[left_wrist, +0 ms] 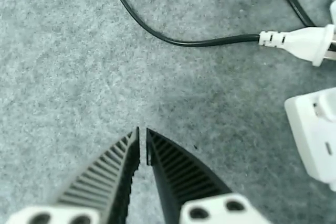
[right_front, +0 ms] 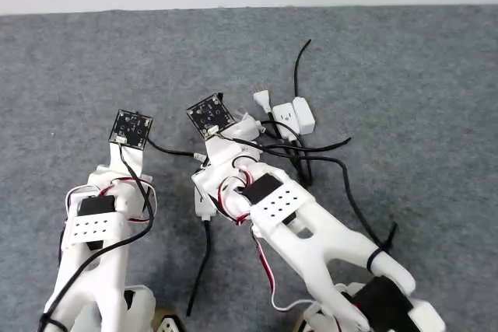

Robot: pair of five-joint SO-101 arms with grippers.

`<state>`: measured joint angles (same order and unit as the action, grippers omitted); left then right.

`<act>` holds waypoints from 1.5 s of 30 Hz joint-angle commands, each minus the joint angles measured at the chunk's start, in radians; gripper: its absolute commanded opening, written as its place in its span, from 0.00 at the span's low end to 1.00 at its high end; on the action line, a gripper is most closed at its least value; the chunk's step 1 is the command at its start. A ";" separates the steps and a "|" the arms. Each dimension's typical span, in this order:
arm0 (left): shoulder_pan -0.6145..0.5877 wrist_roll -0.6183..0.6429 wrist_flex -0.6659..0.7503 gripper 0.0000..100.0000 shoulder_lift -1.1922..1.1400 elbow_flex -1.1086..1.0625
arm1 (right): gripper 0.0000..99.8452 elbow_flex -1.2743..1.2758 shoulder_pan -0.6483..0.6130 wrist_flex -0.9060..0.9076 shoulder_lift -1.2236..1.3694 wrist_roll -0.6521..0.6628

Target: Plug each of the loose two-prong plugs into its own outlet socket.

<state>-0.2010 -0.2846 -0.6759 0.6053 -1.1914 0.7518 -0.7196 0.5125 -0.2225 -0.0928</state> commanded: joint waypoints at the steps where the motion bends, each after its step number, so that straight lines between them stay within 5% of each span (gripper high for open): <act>1: -0.002 0.014 0.025 0.02 0.021 0.054 | 0.01 -0.040 0.005 -0.012 0.047 0.014; 17: -0.003 0.014 0.025 0.02 0.021 0.054 | 0.02 -0.043 -0.038 0.101 0.058 0.051; 25: -0.017 0.014 0.029 0.02 0.026 0.061 | 0.23 -0.081 -0.091 0.105 0.056 -0.077; 33: -0.091 0.095 0.074 0.02 0.023 0.087 | 0.22 -0.101 -0.131 0.105 0.067 -0.196; 37: -0.157 0.199 0.087 0.02 0.020 0.116 | 0.22 -0.101 -0.134 0.104 0.094 -0.201; 45: -0.160 0.213 0.087 0.02 0.020 0.119 | 0.22 -0.281 -0.131 0.211 0.297 -0.183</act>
<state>-0.3514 -0.0852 -0.6160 0.6053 -1.1208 0.5846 -0.8470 0.6644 0.0445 -0.2831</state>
